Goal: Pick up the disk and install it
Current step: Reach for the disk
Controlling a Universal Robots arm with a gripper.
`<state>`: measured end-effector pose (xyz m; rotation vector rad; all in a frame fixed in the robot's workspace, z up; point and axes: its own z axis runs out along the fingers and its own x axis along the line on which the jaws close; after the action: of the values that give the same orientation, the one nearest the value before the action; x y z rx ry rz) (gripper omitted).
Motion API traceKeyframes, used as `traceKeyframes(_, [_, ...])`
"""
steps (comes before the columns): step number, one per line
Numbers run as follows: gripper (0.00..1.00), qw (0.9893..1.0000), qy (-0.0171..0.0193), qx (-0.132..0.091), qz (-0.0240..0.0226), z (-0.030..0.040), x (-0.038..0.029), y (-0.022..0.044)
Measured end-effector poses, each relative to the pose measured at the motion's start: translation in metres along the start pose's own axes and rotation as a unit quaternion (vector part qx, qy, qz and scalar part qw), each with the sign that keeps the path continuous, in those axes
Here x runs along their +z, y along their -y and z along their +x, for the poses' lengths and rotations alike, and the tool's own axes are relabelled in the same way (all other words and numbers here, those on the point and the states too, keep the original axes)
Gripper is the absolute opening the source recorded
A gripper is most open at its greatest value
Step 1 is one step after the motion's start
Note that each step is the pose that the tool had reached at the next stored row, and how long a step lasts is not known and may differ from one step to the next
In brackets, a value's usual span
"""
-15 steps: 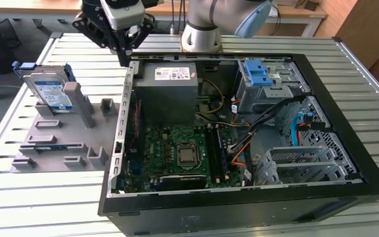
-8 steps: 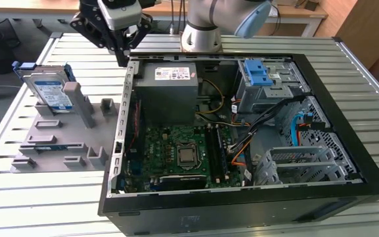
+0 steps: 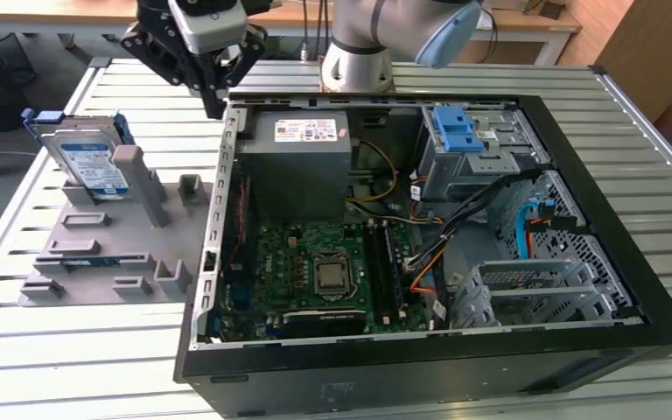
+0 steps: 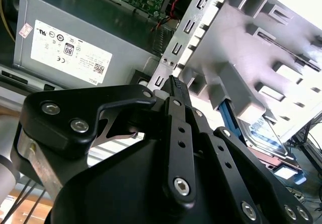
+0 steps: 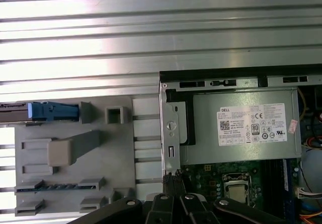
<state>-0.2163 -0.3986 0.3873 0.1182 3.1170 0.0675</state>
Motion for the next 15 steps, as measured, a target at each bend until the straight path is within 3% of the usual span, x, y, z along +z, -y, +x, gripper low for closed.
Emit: traceKeyframes(15, [0.11,1.0,-0.0004,0.0,0.0,0.0056,0.0005,0.0004])
